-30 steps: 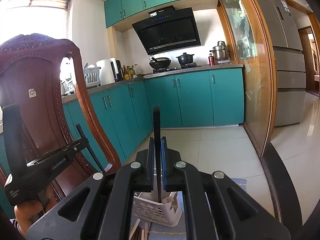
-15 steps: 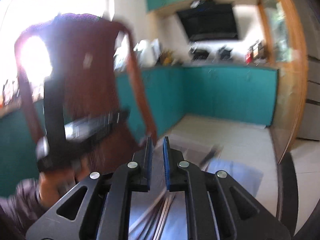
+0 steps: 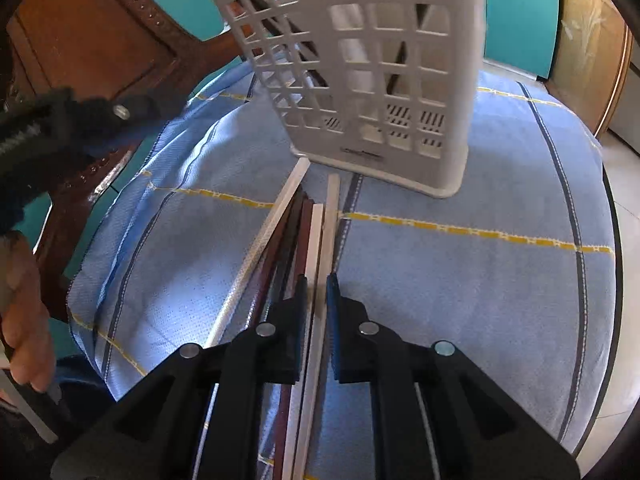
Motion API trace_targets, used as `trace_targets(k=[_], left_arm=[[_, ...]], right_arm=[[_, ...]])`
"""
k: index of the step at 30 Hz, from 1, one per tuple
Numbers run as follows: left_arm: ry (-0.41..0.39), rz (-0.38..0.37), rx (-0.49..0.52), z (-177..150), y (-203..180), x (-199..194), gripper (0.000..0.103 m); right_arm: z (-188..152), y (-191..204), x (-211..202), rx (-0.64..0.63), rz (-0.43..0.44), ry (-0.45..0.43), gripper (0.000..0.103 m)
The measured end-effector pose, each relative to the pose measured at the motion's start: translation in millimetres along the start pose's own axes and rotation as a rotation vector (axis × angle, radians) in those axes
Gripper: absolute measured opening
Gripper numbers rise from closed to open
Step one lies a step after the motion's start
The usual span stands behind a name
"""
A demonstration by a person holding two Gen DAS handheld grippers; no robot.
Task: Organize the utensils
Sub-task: 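Move both open tools back to the remaining chopsticks on the cloth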
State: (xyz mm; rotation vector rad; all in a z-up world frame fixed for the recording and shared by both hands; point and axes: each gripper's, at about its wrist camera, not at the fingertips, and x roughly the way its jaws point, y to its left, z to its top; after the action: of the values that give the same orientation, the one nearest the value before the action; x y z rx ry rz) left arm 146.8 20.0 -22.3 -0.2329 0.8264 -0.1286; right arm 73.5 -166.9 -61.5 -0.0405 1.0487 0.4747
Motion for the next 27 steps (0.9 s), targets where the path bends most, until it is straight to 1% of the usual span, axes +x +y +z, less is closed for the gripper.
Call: trace_targets(k=[2,5,7,11,12,14,18,19,20,21,24,27], left_arm=[[0.037,0.017,0.011,-4,-2,8,0.027],[0.094,0.048,0.039,-14,-4,19,0.030],[0.127,0.050,0.043,-20,-4,27,0.031],[0.183,0.039,0.055,-28,-9,40,0.032],[0.187,0.041,0.061,-31,-9,40,0.033],[0.195,0.045,0.080,-32,-15,44,0.036],[0.224,0.069,0.109,-39,-21,53,0.036],[0.230,0.076,0.110,-42,-19,55,0.034],[0.238,0.081,0.108,-44,-19,57,0.030],[0.246,0.086,0.109,-46,-20,59,0.028],[0.243,0.100,0.123,-47,-19,57,0.027],[0.244,0.105,0.125,-45,-18,59,0.027]], right_arm=[[1,1,1,0.005,-0.009,0.008,0.014],[0,-11,0,0.070,0.020,0.056,0.014],[1,-19,-2,0.100,0.044,0.088,0.014],[2,-25,-9,0.081,0.027,0.122,0.014],[2,-28,-11,0.086,0.027,0.122,0.014],[2,-35,-15,0.108,0.015,0.091,0.016],[2,-44,-14,0.129,0.000,0.069,0.017],[1,-45,-16,0.125,-0.006,0.066,0.017],[3,-43,-16,0.122,-0.009,0.064,0.017],[4,-41,-15,0.119,-0.011,0.062,0.017],[0,-36,-16,0.103,-0.046,0.047,0.018],[2,-30,-14,0.061,-0.076,0.055,0.018]])
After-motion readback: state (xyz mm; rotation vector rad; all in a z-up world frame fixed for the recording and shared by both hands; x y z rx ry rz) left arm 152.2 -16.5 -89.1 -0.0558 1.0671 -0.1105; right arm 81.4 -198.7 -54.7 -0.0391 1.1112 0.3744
